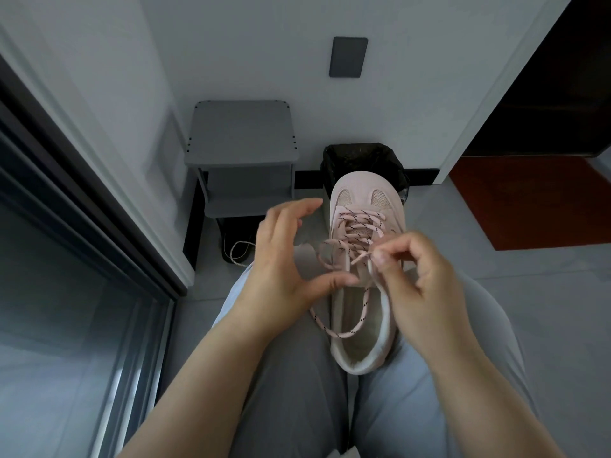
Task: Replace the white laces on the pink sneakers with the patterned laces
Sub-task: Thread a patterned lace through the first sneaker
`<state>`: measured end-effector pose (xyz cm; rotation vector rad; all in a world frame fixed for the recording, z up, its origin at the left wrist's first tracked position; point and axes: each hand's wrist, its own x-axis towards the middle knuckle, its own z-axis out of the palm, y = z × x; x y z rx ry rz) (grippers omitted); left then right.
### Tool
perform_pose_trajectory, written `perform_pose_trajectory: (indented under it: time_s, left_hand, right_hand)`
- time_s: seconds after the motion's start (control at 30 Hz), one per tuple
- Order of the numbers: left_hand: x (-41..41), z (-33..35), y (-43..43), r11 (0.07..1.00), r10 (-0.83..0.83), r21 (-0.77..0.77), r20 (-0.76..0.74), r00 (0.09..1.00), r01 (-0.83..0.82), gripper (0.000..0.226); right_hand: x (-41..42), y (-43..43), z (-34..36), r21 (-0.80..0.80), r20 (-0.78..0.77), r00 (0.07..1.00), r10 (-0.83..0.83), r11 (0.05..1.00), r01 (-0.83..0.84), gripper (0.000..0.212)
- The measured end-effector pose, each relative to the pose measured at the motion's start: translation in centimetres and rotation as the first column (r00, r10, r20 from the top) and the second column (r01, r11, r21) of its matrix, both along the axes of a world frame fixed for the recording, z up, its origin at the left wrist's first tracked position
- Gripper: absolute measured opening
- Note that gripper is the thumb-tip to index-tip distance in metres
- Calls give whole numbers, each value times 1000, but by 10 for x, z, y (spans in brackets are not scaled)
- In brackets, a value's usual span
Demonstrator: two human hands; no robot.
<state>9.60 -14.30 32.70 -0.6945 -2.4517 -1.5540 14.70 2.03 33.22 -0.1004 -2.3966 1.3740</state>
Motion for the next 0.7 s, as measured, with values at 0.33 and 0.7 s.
perform_pose_trajectory:
  time_s: [0.33,0.7]
  left_hand:
    - [1,-4,4,991,-99,-94,-38,994,95,49]
    - [3,-5,6,994,-49,-92,106,993,59,45]
  right_hand:
    - [16,12,36,-544,-302,951,61,809,-225,11]
    - [19,10,46,-421,-232,931,282,834,-357,13]
